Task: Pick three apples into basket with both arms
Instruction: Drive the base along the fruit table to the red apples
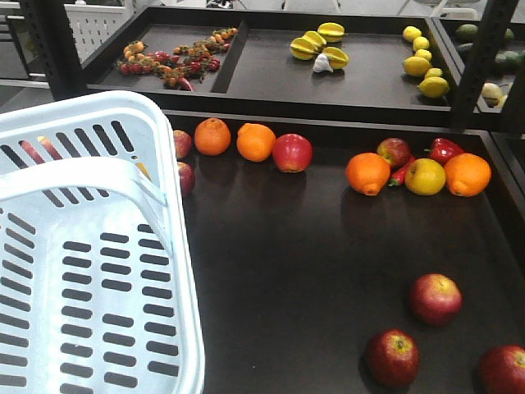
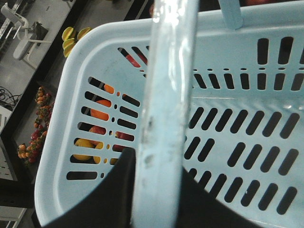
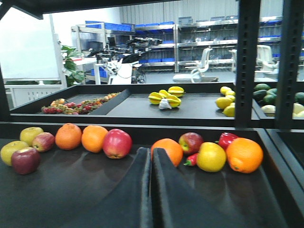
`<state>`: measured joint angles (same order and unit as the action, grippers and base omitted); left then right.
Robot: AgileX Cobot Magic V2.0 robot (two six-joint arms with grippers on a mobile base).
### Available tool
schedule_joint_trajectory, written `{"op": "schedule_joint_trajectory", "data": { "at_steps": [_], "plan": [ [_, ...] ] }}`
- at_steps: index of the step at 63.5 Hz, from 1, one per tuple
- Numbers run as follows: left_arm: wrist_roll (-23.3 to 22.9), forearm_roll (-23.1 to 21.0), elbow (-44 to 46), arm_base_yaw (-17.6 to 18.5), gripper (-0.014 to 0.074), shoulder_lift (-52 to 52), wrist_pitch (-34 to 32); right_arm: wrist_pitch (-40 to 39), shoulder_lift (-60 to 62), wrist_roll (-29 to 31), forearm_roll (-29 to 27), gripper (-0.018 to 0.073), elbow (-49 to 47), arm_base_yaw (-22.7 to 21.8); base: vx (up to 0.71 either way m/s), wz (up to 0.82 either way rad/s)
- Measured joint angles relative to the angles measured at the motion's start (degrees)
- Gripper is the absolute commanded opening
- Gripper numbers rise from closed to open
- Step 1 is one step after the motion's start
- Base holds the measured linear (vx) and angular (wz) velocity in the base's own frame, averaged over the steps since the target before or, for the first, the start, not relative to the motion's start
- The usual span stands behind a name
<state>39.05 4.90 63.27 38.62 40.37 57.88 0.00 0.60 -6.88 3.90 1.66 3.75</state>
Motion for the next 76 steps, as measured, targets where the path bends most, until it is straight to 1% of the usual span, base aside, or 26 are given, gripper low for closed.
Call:
{"op": "schedule_joint_trajectory", "data": {
  "at_steps": [24,76],
  "plan": [
    [0.0,0.0,0.0,0.0,-0.0008,0.0,0.0,0.0,0.0,0.0,0.0,-0.0009,0.0,0.0,-0.03,-0.09],
    [0.0,-0.1,0.0,0.0,-0.0008,0.0,0.0,0.0,0.0,0.0,0.0,-0.0009,0.0,0.0,0.01,0.03]
  ]
}}
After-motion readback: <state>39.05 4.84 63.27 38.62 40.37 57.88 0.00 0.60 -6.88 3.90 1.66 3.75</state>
